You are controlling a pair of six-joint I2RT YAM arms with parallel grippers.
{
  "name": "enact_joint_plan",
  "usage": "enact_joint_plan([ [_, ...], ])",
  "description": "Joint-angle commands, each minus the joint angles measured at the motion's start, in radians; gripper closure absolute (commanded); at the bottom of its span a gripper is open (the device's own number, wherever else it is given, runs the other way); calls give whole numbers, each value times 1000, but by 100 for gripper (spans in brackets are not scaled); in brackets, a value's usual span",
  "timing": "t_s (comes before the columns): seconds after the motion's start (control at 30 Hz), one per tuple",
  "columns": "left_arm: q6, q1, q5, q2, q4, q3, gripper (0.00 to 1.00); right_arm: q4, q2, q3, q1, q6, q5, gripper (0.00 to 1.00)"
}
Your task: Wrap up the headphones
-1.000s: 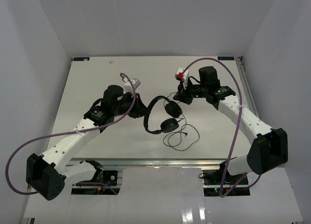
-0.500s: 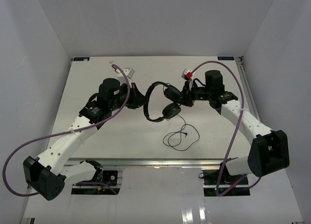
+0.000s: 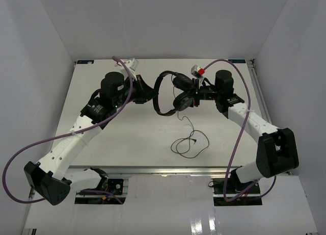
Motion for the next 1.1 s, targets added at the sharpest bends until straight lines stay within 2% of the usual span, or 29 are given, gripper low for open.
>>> enact_joint_plan([
  [0.0,-58,0,-3,-7,4,65,100,184,42,-2,14,103,-52,67],
  [0.13,-83,0,-8,-14,1,87,100,289,80,-14,33,149,-57,53],
  [0.33,-89,0,-31,-19,-36,133,100,384,125,-38,60,187,-60,43],
  [0.5,-92,0,-70,-22,-67,167,100,389,152,-46,62,135,-91,44],
  [0.87,-166,0,-231,-36,-83,218,100,558,131,-240,127,146,-172,54],
  [1.0,-180,0,-281,-25,-90,254,100,697,162,-267,177,216,-204,59],
  [1.07,-183,0,-307,-17,-122,297,100,791,176,-276,199,271,-218,65],
])
